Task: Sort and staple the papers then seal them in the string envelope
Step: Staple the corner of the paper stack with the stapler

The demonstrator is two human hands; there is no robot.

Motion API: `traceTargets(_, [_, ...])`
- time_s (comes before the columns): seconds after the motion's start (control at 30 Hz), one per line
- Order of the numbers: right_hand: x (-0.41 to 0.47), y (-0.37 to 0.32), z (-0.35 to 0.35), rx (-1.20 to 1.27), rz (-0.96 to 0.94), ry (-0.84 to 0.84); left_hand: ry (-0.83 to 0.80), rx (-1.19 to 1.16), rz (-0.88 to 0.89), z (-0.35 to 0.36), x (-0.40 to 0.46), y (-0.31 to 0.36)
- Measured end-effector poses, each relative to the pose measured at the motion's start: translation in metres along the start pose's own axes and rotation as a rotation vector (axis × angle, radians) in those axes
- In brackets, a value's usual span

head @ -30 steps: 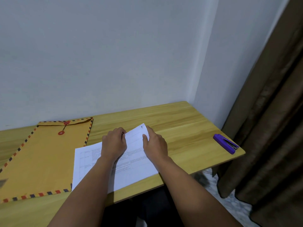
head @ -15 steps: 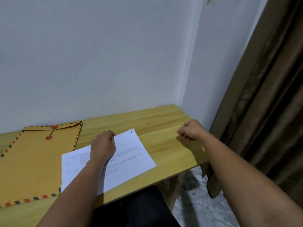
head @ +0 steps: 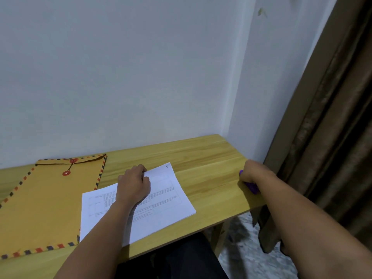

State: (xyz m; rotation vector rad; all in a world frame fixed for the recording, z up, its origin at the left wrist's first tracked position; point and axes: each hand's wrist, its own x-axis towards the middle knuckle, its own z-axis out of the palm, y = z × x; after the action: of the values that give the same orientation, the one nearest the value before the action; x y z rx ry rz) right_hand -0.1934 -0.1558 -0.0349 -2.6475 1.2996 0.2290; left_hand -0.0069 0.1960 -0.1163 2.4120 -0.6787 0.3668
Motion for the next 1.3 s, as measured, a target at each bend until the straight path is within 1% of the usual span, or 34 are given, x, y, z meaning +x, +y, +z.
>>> traceTargets(0.03, [0.005,-0.007,0.002,0.094,-0.030,0.019,-0.009,-0.019,0.021,-0.001,0.000,0.001])
traceTargets(0.07, [0.009,-0.015,0.005,0.253,-0.055,0.032,-0.021,-0.035,0.044,-0.001,-0.001,0.003])
traceTargets(0.17, [0.019,-0.045,0.009,0.899,-0.093,-0.028,-0.034,-0.057,0.094,-0.001,0.001,0.007])
traceTargets(0.2, [0.018,-0.053,0.008,1.076,-0.090,-0.045,-0.034,-0.055,0.103,-0.001,0.002,0.007])
traceTargets(0.23, [0.017,-0.061,0.008,1.210,-0.101,-0.057,-0.035,-0.054,0.111,0.000,0.004,0.007])
traceTargets(0.3, [0.013,-0.072,0.012,1.336,-0.132,-0.086,-0.041,-0.050,0.125,0.000,0.006,0.007])
traceTargets(0.4, [0.006,-0.080,0.020,1.338,-0.169,-0.111,-0.051,-0.041,0.127,0.000,0.010,0.008])
traceTargets(0.5, [0.005,-0.085,0.031,1.195,-0.225,-0.124,-0.053,-0.009,0.141,0.003,0.011,0.008])
traceTargets(0.6, [0.002,-0.094,0.036,0.951,-0.295,-0.221,-0.056,0.008,0.157,0.002,0.012,0.008])
traceTargets(0.63, [0.003,-0.098,0.037,0.828,-0.326,-0.244,-0.047,0.010,0.167,0.002,0.012,0.007])
traceTargets(0.7, [0.000,-0.106,0.039,0.515,-0.418,-0.210,-0.021,0.011,0.192,0.003,0.011,0.007])
traceTargets(0.73, [-0.001,-0.110,0.040,0.410,-0.463,-0.169,-0.008,0.010,0.204,0.003,0.011,0.007])
traceTargets(0.77, [-0.002,-0.114,0.042,0.370,-0.490,-0.141,0.005,0.007,0.213,0.003,0.010,0.008])
traceTargets(0.87, [-0.004,-0.116,0.047,0.464,-0.502,-0.103,0.043,-0.004,0.232,0.002,0.009,0.009])
traceTargets(0.93, [-0.005,-0.112,0.049,0.634,-0.482,-0.103,0.057,-0.002,0.242,0.002,0.008,0.010])
traceTargets(1.03, [-0.014,-0.109,0.047,0.850,-0.539,-0.110,0.071,-0.005,0.240,0.001,0.008,0.011])
traceTargets(1.2, [-0.027,-0.114,0.047,0.929,-0.644,-0.191,0.118,-0.001,0.255,-0.003,0.007,0.013])
traceTargets(1.3, [-0.029,-0.121,0.052,0.970,-0.671,-0.240,0.133,0.009,0.258,-0.004,0.006,0.014])
